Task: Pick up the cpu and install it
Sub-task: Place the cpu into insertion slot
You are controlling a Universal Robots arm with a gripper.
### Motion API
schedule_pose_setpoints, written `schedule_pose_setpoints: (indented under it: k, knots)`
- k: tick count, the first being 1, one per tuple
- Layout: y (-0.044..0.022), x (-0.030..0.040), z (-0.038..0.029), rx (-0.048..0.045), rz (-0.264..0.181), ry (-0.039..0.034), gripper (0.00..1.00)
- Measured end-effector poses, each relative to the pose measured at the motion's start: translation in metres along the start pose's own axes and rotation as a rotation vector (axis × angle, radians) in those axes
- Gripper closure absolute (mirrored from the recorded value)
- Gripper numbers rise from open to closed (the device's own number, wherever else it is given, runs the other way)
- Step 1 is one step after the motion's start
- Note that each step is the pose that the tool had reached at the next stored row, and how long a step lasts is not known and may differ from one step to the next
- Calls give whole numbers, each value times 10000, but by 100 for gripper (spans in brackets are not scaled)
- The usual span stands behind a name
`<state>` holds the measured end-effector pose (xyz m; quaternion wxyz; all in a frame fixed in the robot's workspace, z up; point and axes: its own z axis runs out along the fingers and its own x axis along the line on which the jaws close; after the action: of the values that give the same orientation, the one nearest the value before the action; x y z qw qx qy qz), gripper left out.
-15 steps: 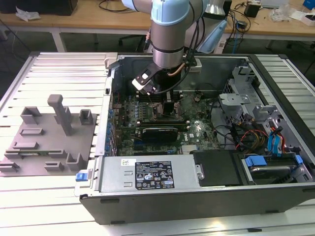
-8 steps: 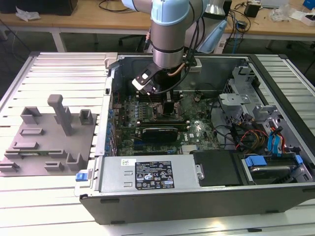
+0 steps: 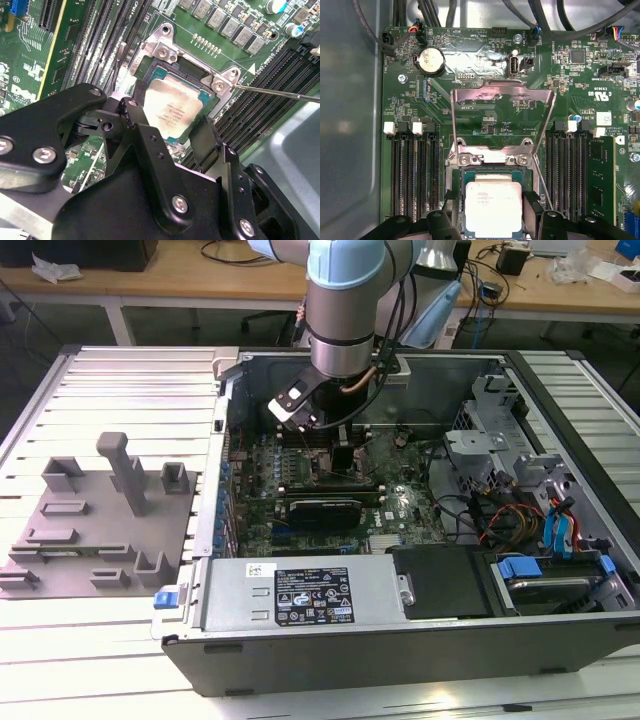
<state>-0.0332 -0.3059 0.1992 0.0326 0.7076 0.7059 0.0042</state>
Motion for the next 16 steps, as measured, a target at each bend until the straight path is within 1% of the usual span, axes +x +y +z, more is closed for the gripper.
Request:
schedule_pose_setpoints:
  k: [6,7,8,12,16]
  knots:
    - [1,-8,2,-2,-1,2,38]
    - [1,-9,1,-1,-1,-1,39]
    - [1,-9,1,-1,-1,0,46]
    - [1,-9,-1,-2,0,3,46]
    - [2,-10,-15,-3,-4,-50,46]
